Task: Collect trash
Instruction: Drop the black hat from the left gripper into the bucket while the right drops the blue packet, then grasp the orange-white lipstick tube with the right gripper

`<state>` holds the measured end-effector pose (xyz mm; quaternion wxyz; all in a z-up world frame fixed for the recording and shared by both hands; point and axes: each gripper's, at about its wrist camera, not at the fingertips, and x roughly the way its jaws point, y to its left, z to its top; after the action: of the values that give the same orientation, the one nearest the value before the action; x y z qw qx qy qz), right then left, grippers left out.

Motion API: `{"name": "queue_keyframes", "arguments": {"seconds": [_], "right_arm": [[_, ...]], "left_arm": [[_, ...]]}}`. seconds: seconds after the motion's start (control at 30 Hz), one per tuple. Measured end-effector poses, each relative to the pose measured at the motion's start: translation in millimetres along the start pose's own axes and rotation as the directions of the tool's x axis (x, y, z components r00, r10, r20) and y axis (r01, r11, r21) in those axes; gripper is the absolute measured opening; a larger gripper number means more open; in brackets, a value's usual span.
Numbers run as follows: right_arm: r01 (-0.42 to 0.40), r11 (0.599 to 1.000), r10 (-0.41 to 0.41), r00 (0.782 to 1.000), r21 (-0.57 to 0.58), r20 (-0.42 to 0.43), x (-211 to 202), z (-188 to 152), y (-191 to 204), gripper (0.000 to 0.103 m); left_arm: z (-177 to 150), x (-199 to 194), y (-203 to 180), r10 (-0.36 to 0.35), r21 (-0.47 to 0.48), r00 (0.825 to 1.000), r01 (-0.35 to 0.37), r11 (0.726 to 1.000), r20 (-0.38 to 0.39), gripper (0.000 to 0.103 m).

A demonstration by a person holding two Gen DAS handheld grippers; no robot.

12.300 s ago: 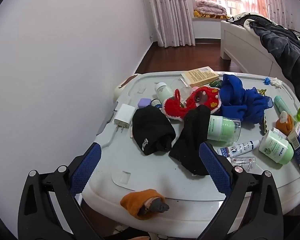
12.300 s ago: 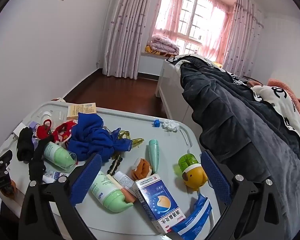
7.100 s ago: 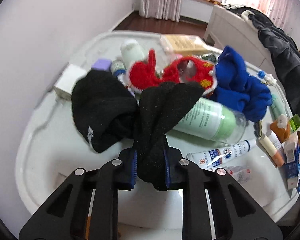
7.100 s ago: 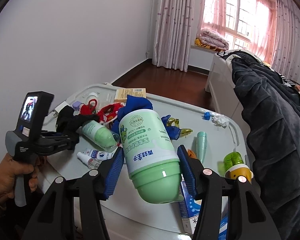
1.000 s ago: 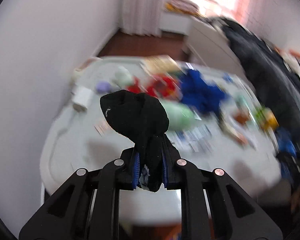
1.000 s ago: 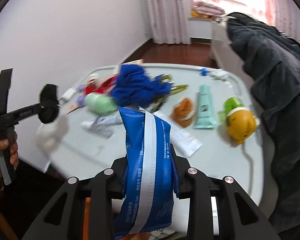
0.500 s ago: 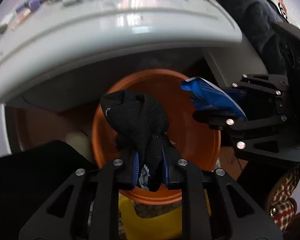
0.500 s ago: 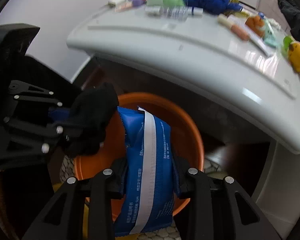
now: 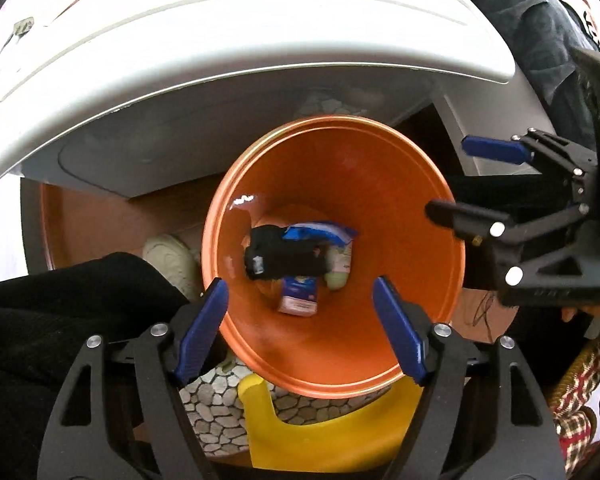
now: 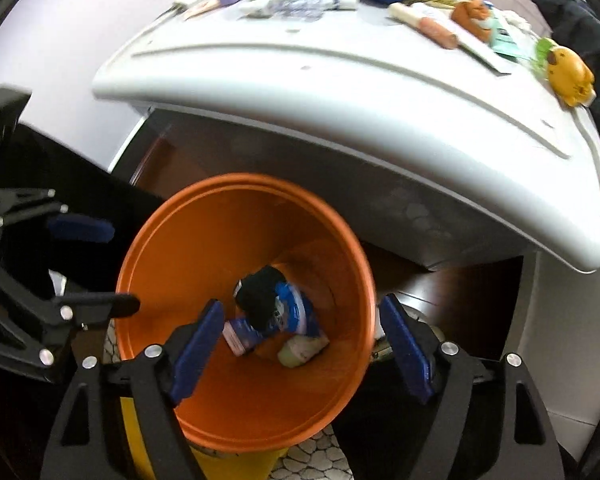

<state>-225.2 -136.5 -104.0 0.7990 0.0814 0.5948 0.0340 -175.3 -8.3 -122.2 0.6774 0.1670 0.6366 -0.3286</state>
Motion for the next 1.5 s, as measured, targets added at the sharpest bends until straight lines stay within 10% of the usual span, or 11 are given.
{"name": "queue_keyframes", "arguments": {"seconds": [0.2,0.57,0.73,0.83,1.5], "right_arm": [[0.028,0.999,-0.03,0.995,0.021,0.092,-21,19,-10,0.079],[0.2,0.977,-0.167,0.933,-0.077,0.318,-69,135,-56,0.084],[0.15,0.986,-0.125,0.95,-0.066,0.285,-37,172,-84,0.062],[0.079,0.991,-0.046,0.962,-0.113,0.271,-18,183,-79,0.062],[0.066,0.998,-0.063,0.989,-0.016,0.13,37,208,-80,0.048]], "left_arm": [[19,-28,5,0.016,0.007,0.991,-0.017,1.0,0.133,0.073],[142,-101,39,0.111,-0.1,0.88,-0.072,0.992,0.463,0.078],[150,-96,52,0.159,-0.137,0.824,-0.1,0.986,0.544,0.078],[160,-87,66,0.124,-0.165,0.86,-0.047,0.985,0.494,0.078],[152,-77,91,0.068,-0.217,0.889,0.036,0.976,0.452,0.078]]}}
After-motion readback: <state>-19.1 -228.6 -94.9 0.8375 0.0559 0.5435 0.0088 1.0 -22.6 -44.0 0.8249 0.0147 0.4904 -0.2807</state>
